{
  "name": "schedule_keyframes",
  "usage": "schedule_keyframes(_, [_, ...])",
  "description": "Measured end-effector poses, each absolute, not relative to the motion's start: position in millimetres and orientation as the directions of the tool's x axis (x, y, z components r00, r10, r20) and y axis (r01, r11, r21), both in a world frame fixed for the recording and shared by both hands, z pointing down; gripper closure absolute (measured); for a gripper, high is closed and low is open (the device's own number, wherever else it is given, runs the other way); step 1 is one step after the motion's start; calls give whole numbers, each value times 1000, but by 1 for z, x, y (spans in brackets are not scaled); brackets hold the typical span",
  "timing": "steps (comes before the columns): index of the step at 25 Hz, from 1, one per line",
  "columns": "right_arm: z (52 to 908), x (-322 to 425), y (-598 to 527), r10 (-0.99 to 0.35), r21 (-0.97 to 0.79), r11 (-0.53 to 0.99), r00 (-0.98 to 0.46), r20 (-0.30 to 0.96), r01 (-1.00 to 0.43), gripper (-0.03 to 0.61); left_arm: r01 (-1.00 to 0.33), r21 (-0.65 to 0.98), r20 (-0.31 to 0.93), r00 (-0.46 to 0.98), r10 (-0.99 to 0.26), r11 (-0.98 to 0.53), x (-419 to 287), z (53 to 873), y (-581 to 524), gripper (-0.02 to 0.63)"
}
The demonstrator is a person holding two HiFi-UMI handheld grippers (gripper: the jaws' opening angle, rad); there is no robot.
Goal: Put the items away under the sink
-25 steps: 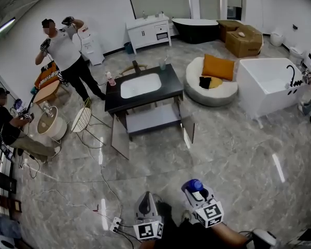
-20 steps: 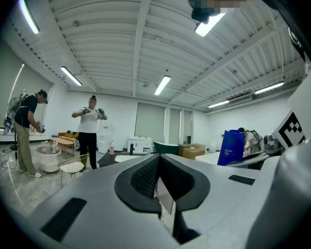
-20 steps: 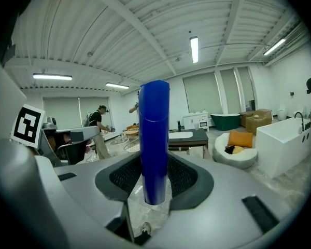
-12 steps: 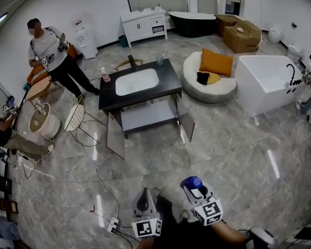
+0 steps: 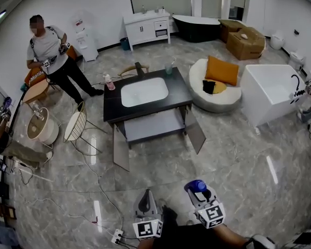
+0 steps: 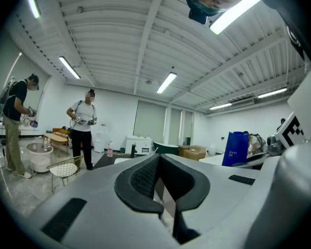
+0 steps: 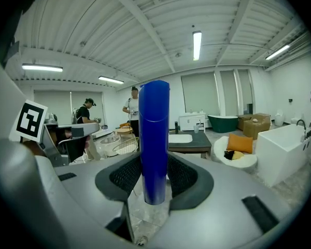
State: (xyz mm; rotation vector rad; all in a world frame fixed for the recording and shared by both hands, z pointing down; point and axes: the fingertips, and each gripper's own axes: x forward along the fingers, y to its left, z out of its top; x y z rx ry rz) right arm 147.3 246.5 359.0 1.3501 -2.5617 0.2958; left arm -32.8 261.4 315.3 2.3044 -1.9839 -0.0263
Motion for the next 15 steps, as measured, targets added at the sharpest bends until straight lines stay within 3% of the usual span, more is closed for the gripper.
schedule_keyframes(15, [360, 64, 133, -797, -68, 518, -510, 324, -853, 419, -973, 143, 69, 195, -978, -183, -110, 320, 154, 600])
